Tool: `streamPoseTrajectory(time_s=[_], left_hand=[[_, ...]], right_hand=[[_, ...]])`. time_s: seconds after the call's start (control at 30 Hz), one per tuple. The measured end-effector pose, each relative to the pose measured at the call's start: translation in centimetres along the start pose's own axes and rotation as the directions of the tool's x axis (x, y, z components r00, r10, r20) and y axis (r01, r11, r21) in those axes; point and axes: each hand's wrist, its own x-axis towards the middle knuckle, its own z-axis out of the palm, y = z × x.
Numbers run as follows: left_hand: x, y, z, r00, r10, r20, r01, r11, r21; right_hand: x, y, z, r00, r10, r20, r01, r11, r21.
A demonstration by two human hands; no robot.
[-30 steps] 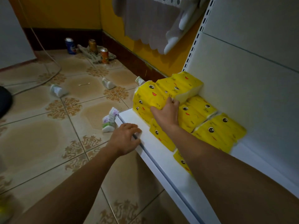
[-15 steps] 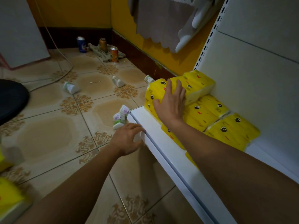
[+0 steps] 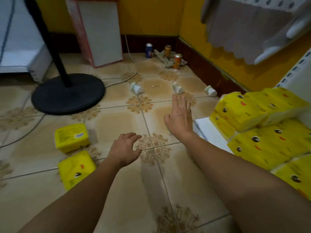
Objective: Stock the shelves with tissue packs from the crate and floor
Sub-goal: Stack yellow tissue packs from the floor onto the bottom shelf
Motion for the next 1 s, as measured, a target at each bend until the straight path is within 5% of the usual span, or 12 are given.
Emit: streamPoseTrajectory(time_s=[0.33,0.6,0.8,0.9,1.0], left_hand=[[-6.7,-9.7,-0.6,0.873,-0.484,-0.064,0.463,0.863,-0.204],[-9.8,-14.3,0.2,0.656,-0.75,0.085,0.752,0.641,-0.153],[-10.0,-15.0,0.6,0.537,-0.766,0.353,0.818,0.371,-0.439],[-9.5,-15.2,0.8,0.533,-0.749,0.394,0.815,0.329,-0.478],[-9.3,-15.5,1.1,0.558,-0.783,0.275,0.77,0.365,-0.523]], right_hand=[[-1.2,-10.9,10.0,0.936,-0.135,0.324,0.081,0.981,0.174],[-2.6,-14.2,15.4,0.657,-0.429,0.62,0.364,0.901,0.238],[-3.4,-16.4,19.3,0.528,-0.529,0.665,0.409,0.844,0.347],[-3.7,-16.8,20.4,0.417,-0.551,0.723,0.493,0.806,0.329],[-3.4,-16.7,19.7,0.48,-0.517,0.709,0.553,0.805,0.212]])
